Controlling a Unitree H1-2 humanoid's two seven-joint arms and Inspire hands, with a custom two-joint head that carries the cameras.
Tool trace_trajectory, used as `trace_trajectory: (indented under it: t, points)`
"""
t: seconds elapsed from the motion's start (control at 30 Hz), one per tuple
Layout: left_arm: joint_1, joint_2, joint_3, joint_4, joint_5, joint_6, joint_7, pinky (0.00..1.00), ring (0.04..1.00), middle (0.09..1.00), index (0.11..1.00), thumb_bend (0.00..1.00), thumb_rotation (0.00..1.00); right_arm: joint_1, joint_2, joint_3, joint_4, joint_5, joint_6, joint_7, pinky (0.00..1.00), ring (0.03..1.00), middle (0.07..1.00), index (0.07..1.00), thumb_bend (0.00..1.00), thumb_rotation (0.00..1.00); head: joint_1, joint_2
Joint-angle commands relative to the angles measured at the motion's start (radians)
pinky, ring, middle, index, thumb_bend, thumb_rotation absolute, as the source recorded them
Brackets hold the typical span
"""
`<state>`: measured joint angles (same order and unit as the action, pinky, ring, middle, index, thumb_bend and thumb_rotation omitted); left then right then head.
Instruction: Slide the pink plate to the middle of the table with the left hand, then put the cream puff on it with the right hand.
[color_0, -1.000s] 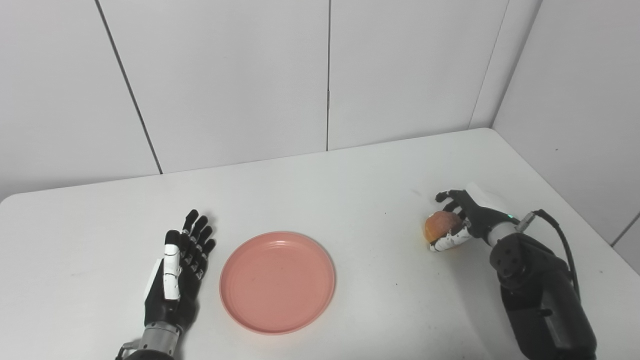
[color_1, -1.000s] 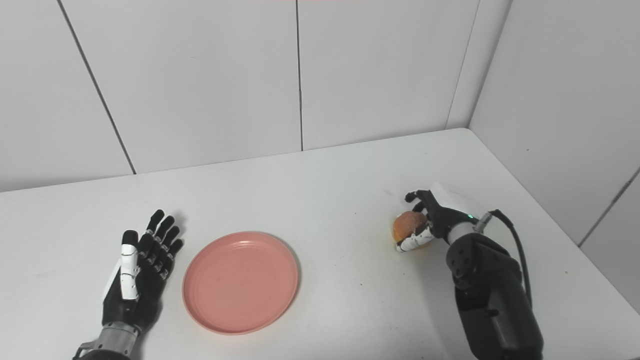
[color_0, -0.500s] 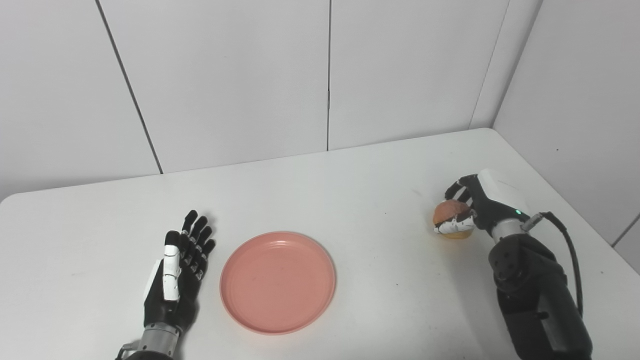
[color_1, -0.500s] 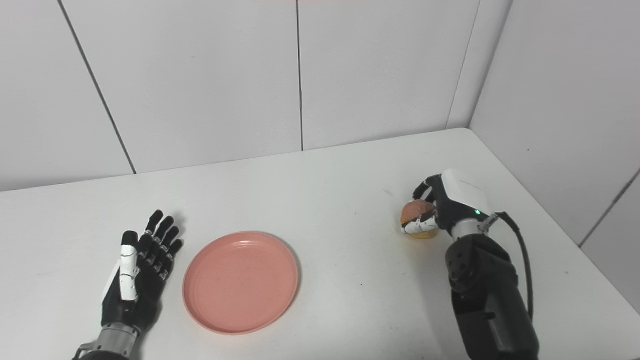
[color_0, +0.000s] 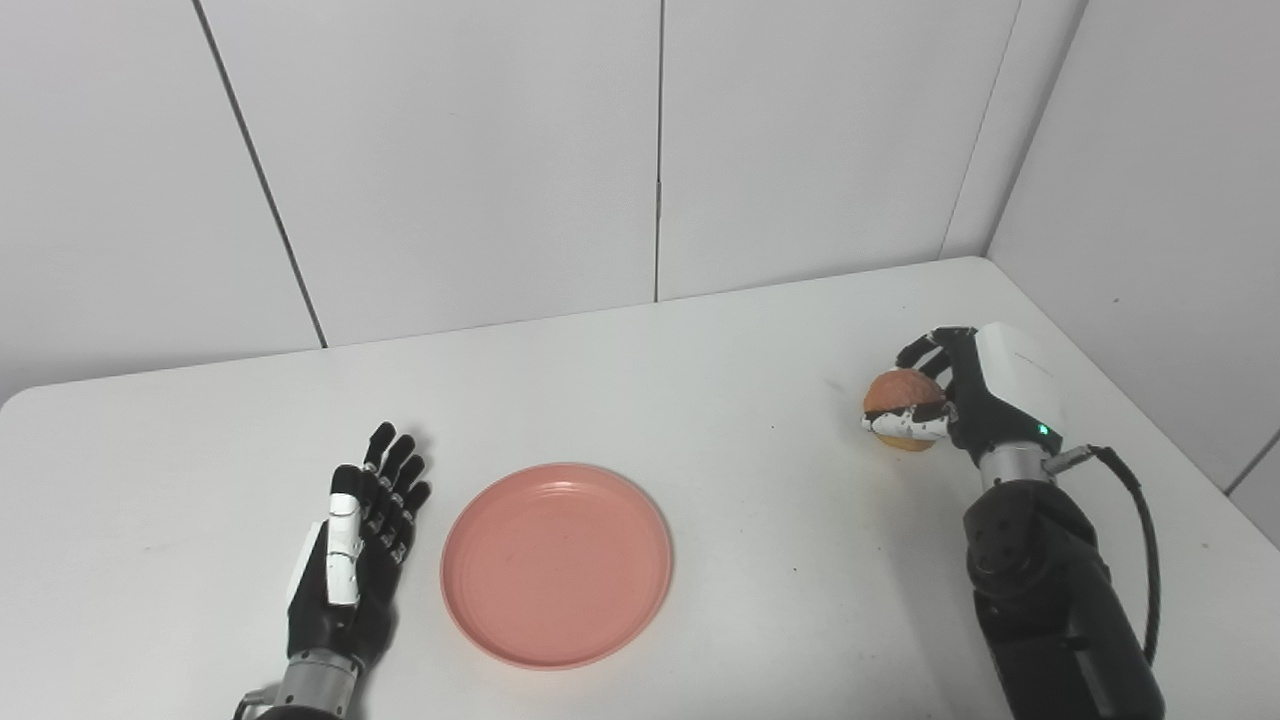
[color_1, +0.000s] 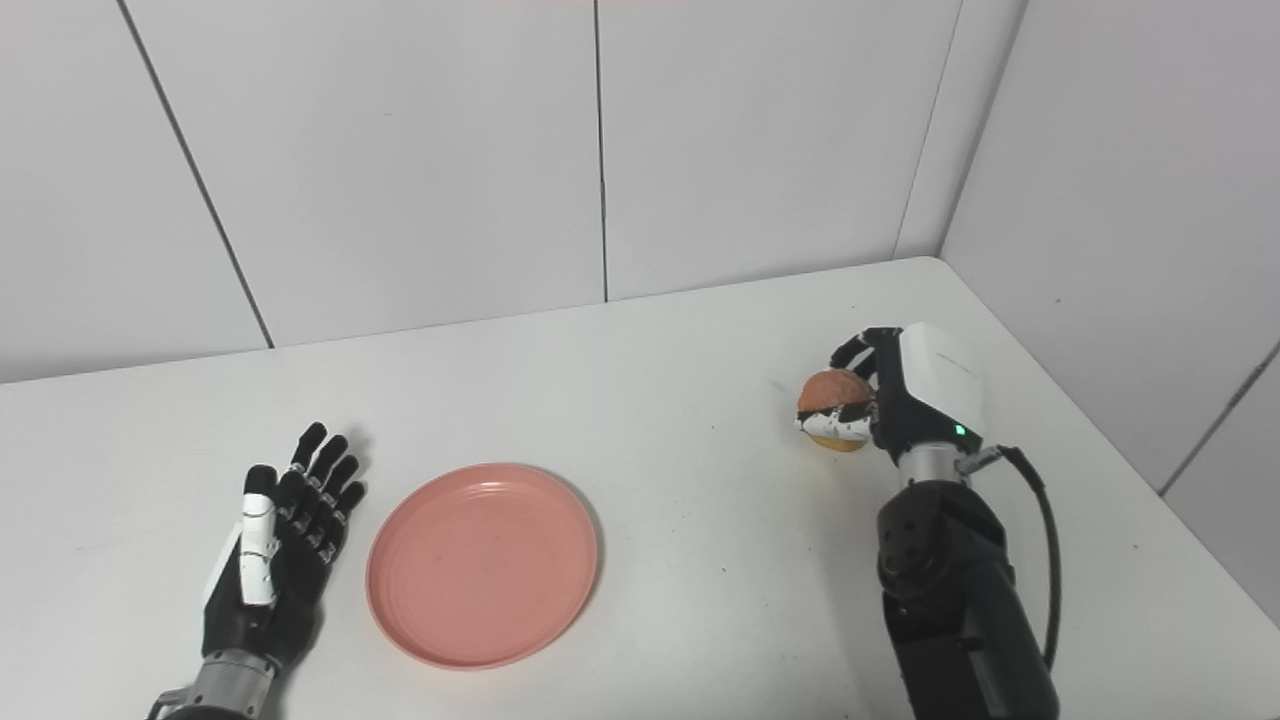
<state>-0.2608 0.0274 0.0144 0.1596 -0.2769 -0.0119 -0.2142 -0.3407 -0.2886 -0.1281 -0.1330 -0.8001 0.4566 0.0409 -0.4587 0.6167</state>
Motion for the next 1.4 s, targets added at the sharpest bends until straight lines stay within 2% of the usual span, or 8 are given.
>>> trace_trajectory:
  t: [0.0,0.3,0.4,0.7,0.83,0.93,1.07,1.37]
  points:
    - [0.041,-0.006,-0.009,-0.003,0.016,0.016,0.006,1.00,0.994,0.989,0.973,0.77,0.98,-0.021,-0.008,0.006,-0.057,0.041,-0.062,-0.039,0.20,0.287,0.400,0.486,0.52,0.00,0.022,0.000]
    - [0.060,-0.035,-0.025,-0.039,0.049,0.022,0.034,1.00,0.993,0.983,0.963,0.75,0.99,0.006,0.002,0.072,-0.095,0.152,-0.195,-0.091,0.17,0.243,0.389,0.499,0.52,0.00,0.107,0.008]
    - [0.066,-0.047,-0.027,-0.059,0.056,0.046,0.047,1.00,0.996,0.984,0.963,0.74,0.99,0.014,0.010,0.094,-0.093,0.172,-0.228,-0.101,0.14,0.209,0.463,0.483,0.52,0.00,0.135,0.012]
    - [0.076,-0.081,-0.036,-0.077,0.084,0.051,0.080,1.00,0.985,0.977,0.959,0.70,1.00,0.040,0.015,0.154,-0.082,0.203,-0.338,-0.128,0.12,0.185,0.396,0.505,0.52,0.00,0.242,0.022]
    - [0.078,-0.107,-0.039,-0.071,0.102,0.024,0.106,0.97,0.958,0.952,0.937,0.71,0.96,0.055,0.007,0.180,-0.100,0.228,-0.373,-0.096,0.15,0.235,0.472,0.490,0.52,0.00,0.302,0.027]
    - [0.077,-0.134,-0.032,-0.062,0.101,0.007,0.129,0.94,0.934,0.926,0.906,0.74,0.89,0.064,0.001,0.190,-0.107,0.240,-0.376,-0.080,0.20,0.272,0.454,0.492,0.52,0.00,0.322,0.028]
    - [0.075,-0.142,-0.049,-0.057,0.124,-0.007,0.131,0.96,0.948,0.940,0.923,0.76,0.90,0.074,-0.012,0.200,-0.102,0.273,-0.413,-0.060,0.26,0.362,0.484,0.511,0.51,0.00,0.385,0.034]
    - [0.074,-0.153,-0.071,-0.040,0.144,-0.023,0.126,0.99,0.961,0.951,0.948,0.76,0.92,0.068,0.018,0.255,-0.115,0.301,-0.427,-0.033,0.21,0.444,0.480,0.488,0.52,0.00,0.432,0.038]
